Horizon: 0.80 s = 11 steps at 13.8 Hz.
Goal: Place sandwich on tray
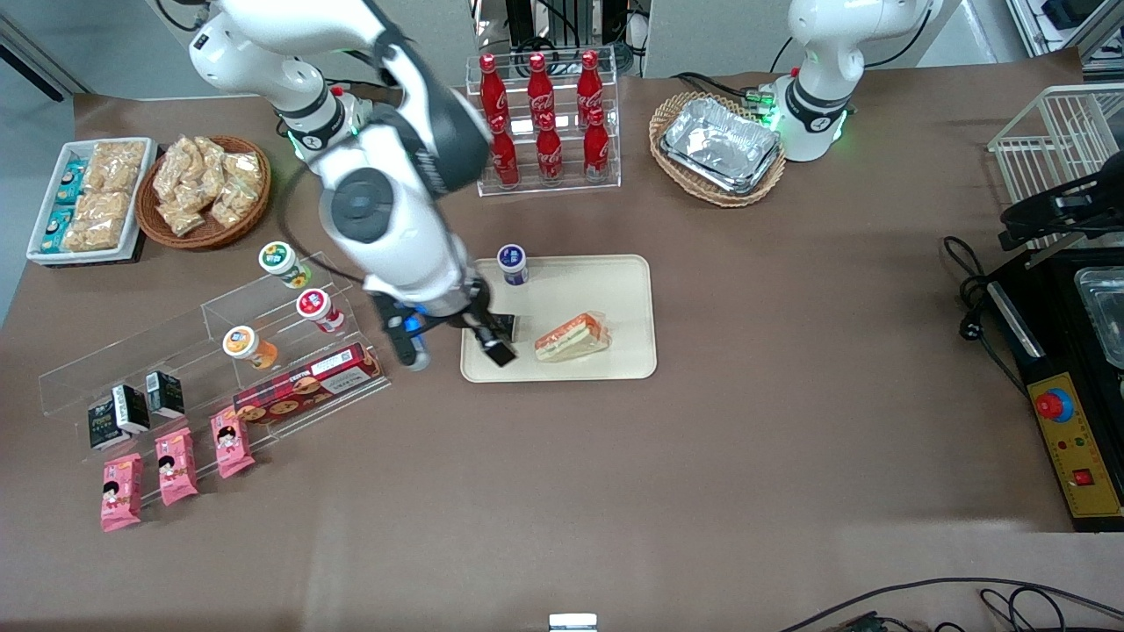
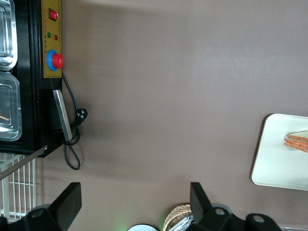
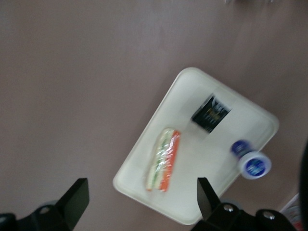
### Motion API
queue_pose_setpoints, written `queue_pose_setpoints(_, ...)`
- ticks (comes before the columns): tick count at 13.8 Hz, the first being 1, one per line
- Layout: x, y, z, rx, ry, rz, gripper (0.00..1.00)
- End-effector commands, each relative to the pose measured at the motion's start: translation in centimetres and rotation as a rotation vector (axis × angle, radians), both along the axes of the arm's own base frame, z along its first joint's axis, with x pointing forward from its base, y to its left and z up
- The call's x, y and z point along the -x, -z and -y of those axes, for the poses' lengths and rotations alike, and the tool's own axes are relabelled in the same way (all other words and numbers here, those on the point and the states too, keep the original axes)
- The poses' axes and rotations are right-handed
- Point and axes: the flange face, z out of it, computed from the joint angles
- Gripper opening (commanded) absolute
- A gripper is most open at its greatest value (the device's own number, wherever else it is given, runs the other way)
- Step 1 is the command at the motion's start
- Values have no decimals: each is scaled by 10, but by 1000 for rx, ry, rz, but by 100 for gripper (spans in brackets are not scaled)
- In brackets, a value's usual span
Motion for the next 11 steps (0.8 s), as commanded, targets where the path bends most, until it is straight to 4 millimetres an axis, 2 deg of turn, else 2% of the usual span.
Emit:
queue_pose_setpoints(1, -9, -41, 60, 91, -272, 21, 100)
queue_pose_setpoints(3, -13, -61, 92, 166, -426, 64, 100)
queue_pose_setpoints(7, -24, -93, 156, 250, -626, 126, 100)
queue_pose_setpoints(10, -31, -119, 231, 256, -740, 140, 100)
queue_pose_setpoints(11, -32, -122, 255, 249, -775, 135, 100)
